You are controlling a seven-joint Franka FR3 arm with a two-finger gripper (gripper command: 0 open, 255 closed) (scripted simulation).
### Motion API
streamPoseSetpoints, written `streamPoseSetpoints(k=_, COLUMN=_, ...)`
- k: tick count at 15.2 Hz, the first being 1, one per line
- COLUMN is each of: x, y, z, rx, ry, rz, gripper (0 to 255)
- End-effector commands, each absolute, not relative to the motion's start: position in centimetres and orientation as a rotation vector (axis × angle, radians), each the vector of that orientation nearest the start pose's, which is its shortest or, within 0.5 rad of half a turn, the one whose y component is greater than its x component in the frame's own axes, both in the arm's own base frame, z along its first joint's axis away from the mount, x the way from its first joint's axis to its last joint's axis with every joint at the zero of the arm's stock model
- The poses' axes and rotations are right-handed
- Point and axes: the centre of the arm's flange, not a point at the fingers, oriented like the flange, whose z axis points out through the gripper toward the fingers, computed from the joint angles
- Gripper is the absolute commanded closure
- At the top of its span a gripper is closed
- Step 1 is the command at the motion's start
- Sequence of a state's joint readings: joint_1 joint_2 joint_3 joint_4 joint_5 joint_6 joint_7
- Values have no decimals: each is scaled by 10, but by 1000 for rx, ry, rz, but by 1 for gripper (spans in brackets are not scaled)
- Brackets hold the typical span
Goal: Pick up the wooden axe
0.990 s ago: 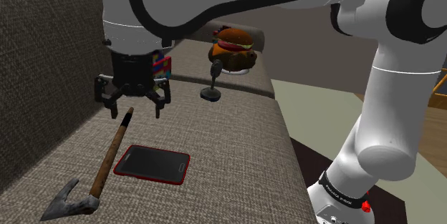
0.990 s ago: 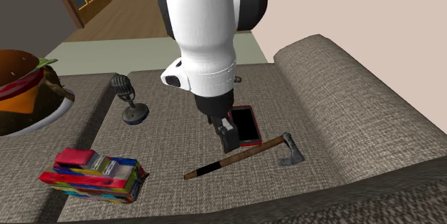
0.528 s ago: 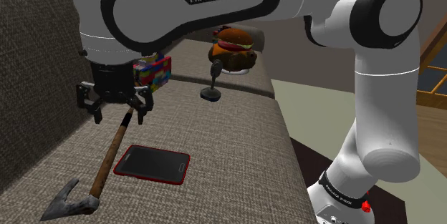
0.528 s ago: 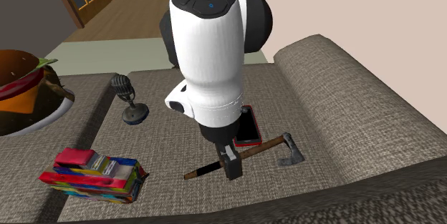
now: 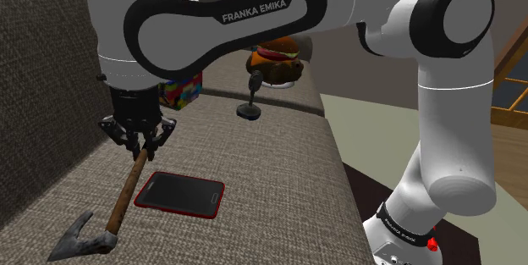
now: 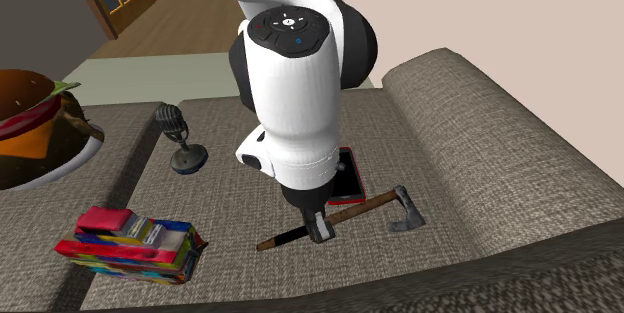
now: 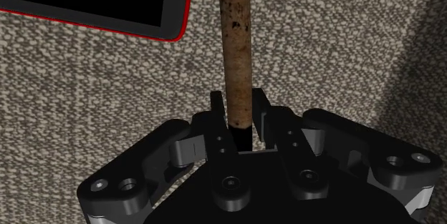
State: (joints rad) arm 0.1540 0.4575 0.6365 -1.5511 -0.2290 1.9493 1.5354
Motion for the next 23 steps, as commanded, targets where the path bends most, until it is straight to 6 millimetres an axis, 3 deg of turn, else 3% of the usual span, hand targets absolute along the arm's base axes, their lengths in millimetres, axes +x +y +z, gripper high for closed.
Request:
streamPoseSetpoints(k=1, x=525, y=422, z=428, rx=-2894, ry=1085, rz=52, gripper=255)
streamPoseSetpoints(k=7, x=525, y=422, z=428, rx=-2894, ry=1085, rz=52, gripper=255)
streamPoseSetpoints(k=23, x=525, y=422, z=508, rx=-2894, ry=1085, rz=52, gripper=255)
